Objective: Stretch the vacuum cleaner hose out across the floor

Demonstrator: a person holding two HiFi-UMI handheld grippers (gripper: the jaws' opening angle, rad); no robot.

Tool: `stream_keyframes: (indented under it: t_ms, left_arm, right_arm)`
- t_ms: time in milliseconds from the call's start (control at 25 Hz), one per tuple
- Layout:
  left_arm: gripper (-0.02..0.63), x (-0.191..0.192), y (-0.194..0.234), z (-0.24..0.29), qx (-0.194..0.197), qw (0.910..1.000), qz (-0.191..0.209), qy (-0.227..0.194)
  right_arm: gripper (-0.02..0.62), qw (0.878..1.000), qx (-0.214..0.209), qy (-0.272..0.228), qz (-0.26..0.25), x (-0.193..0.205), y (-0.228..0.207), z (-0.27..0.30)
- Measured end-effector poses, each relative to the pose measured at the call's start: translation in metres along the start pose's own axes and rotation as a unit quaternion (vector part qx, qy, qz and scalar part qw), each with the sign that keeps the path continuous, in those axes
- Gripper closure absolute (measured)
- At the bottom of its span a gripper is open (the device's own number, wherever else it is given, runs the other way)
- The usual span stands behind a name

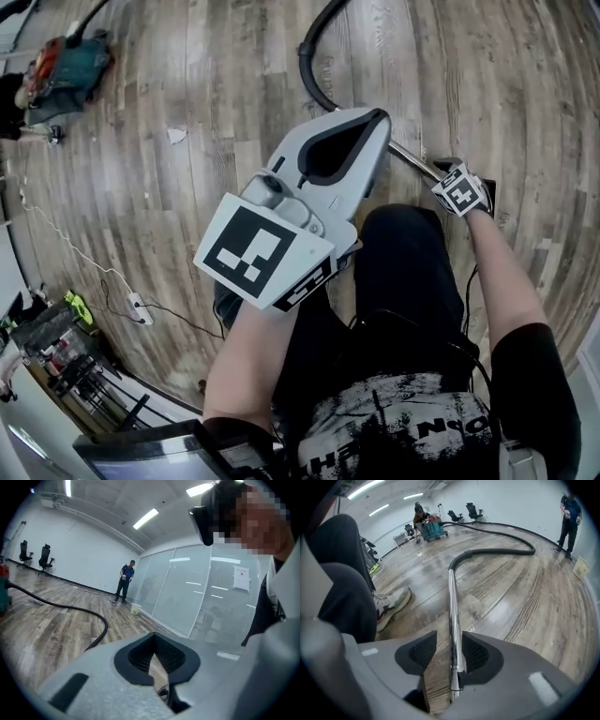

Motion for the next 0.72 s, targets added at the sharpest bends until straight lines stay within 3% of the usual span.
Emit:
stream_keyframes:
  t_ms: [200, 400, 520, 720]
  left_arm:
    - [0.606, 0.035, -0.008, -0.008, -0.021, 0.9994, 0.019, 0.021]
    - [0.606, 0.049, -0.014, -0.023, -0.045, 0.9984, 0.032, 0.014]
    - [0.606, 0.059, -0.013, -0.035, -0.063, 0.9971, 0.035, 0.024]
    - [0.606, 0.071, -0.008, -0.053, -0.093, 0.9945, 0.038, 0.032]
  right_arm:
    - [0.419, 0.999, -0.001, 0.026, -0.024, 0.026, -0.008, 0.042]
    - [0.419, 0.998, -0.016, 0.042, -0.043, 0.038, -0.004, 0.070]
    - [0.443, 0.997, -0.012, 0.069, -0.024, 0.048, -0.006, 0.083]
    - [0.424, 0.994, 0.005, 0.102, -0.028, 0.051, -0.008, 0.101]
Point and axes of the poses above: the fingertips, and each gripper's own axes: z forward along the fingers, y to its left, x out of its underside, the point moved 3 cm from there along -z, backward along the fingers, and after that the axes turned 5 degrees about -y, right-handed, at the moved point
